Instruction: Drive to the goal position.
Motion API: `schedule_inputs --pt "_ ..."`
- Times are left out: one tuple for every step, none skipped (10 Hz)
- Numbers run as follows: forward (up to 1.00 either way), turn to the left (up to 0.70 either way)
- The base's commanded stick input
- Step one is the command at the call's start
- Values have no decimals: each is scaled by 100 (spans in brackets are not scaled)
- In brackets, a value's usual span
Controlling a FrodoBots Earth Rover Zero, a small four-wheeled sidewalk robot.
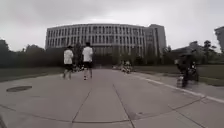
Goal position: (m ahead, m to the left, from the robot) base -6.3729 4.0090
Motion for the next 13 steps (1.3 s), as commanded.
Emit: schedule_inputs --pt "70 0" --pt "70 0" --pt "70 0" --pt "70 0" --pt "70 0" --pt "70 0" --pt "70 0" --pt "70 0" --pt "70 0" --pt "70 0" --pt "70 0" --pt "70 0" --pt "70 0"
